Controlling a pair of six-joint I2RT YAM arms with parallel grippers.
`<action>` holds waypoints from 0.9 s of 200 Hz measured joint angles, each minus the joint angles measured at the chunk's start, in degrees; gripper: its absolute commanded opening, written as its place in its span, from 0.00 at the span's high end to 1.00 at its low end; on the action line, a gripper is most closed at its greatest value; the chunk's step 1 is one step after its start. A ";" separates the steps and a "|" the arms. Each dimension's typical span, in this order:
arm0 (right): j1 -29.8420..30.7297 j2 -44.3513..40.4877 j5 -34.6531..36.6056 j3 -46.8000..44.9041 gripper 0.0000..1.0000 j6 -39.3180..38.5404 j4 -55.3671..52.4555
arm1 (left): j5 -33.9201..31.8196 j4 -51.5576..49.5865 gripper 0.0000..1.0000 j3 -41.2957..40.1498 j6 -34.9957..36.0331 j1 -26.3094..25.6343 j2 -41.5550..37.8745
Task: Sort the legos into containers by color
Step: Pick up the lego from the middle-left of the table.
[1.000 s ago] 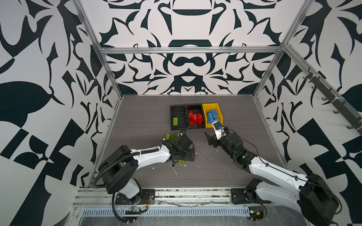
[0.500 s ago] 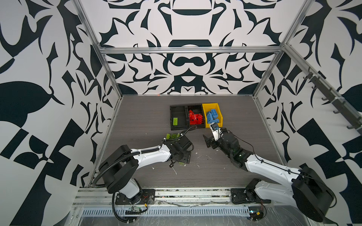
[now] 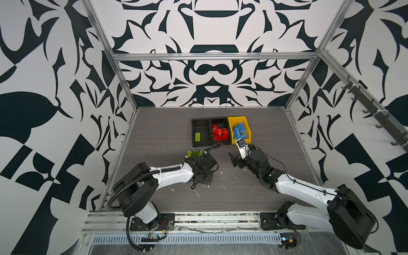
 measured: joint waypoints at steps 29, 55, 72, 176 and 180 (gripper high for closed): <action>0.00 0.11 -0.02 0.00 0.03 0.04 0.00 | -0.07 0.04 0.56 0.04 0.24 0.00 0.72; 0.00 0.26 -0.04 0.09 0.03 0.44 -0.22 | -0.37 -0.02 0.63 0.11 0.17 0.00 0.74; 0.00 0.26 -0.07 0.13 0.03 0.66 -0.22 | -0.70 -0.28 0.65 0.20 0.24 0.00 0.35; 0.00 0.26 -0.26 1.29 0.04 1.49 -2.23 | -3.52 -1.64 0.67 10.78 7.93 7.93 -6.58; 0.00 0.26 -0.42 1.29 0.04 1.51 -2.23 | -3.50 -1.62 0.67 11.65 8.68 8.85 -6.49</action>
